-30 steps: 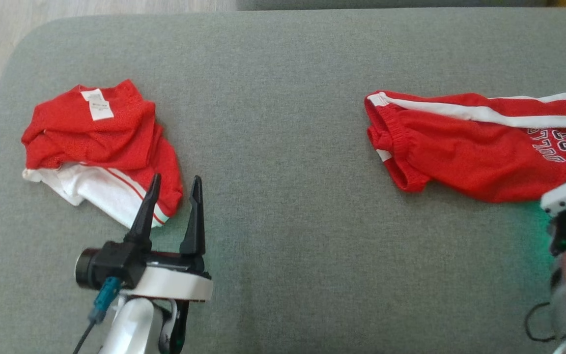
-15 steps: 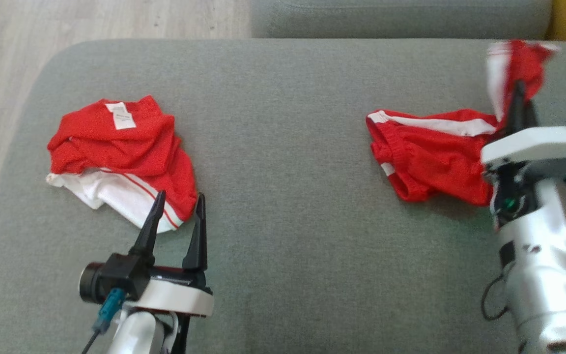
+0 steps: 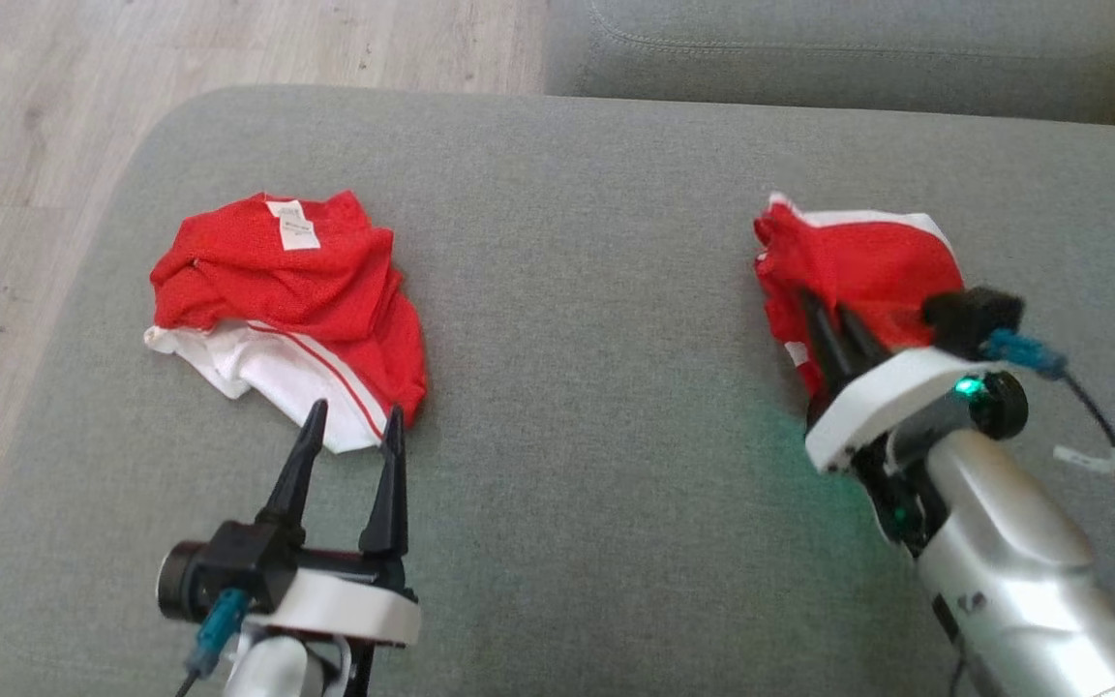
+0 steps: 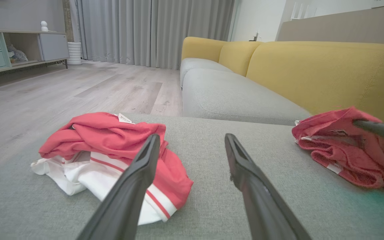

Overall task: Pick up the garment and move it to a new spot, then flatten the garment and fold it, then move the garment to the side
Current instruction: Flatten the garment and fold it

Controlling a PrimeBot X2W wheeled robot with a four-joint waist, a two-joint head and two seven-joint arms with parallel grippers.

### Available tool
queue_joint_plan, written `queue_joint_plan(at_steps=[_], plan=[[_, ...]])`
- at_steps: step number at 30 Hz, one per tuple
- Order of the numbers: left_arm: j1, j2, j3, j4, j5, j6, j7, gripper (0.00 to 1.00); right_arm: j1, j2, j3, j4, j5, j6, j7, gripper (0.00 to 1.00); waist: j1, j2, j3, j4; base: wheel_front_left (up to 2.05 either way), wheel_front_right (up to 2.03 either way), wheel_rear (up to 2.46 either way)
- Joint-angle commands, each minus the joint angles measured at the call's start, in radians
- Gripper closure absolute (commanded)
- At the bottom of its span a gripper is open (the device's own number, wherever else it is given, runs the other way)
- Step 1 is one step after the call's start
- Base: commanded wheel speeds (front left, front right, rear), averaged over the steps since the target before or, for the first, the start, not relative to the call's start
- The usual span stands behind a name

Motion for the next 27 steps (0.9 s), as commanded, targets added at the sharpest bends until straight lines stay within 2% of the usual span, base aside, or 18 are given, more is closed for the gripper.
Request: queue_joint_plan(at_steps=[1,6,7,8,11,16,21,27], plan=[[-0.009,0.003,0.039,-0.025,0.008,0.003,-0.006,0.00,-0.010,-0.014,0.046,-0.018,-0.020,-0.001,-0.010,1.00,0.0000,0.0000,-0.001,0.002,0.00,0.00,0.00],[-0.005,0.003,0.039,-0.023,0.002,0.006,-0.006,0.00,-0.015,-0.070,0.237,0.054,-0.117,-0.001,-0.036,1.00,0.0000,0.0000,-0.003,-0.007,0.00,0.00,0.00],[-0.005,0.003,0.037,-0.022,0.001,0.006,-0.006,0.00,-0.020,-0.076,0.263,0.064,-0.135,-0.001,-0.045,0.55,0.0000,0.0000,-0.004,-0.010,0.00,0.00,0.00],[-0.006,0.003,0.035,-0.020,0.000,0.006,-0.006,0.00,-0.023,-0.080,0.284,0.077,-0.150,-0.001,-0.053,0.00,0.0000,0.0000,-0.005,-0.014,0.00,0.00,0.00],[-0.009,0.003,0.027,-0.016,-0.001,0.005,-0.006,0.00,-0.033,-0.080,0.310,0.109,-0.164,-0.001,-0.081,0.00,0.0000,0.0000,-0.010,-0.027,0.00,0.00,0.00],[-0.020,0.003,0.025,-0.041,-0.023,0.005,-0.006,0.00,-0.042,-0.073,0.252,0.107,-0.141,-0.001,-0.133,0.00,0.0000,0.0000,-0.026,-0.055,0.00,0.00,0.00],[-0.033,0.003,0.032,-0.062,-0.029,0.009,-0.006,0.00,-0.009,-0.068,0.065,0.006,-0.126,-0.001,-0.147,0.00,0.0000,0.0000,-0.038,-0.096,0.00,0.00,0.00],[-0.039,0.003,0.039,-0.071,-0.021,0.009,-0.006,0.00,0.151,-0.014,-0.194,-0.191,-0.265,-0.001,-0.147,0.00,0.0000,0.0000,-0.039,-0.147,0.00,0.00,0.00]])
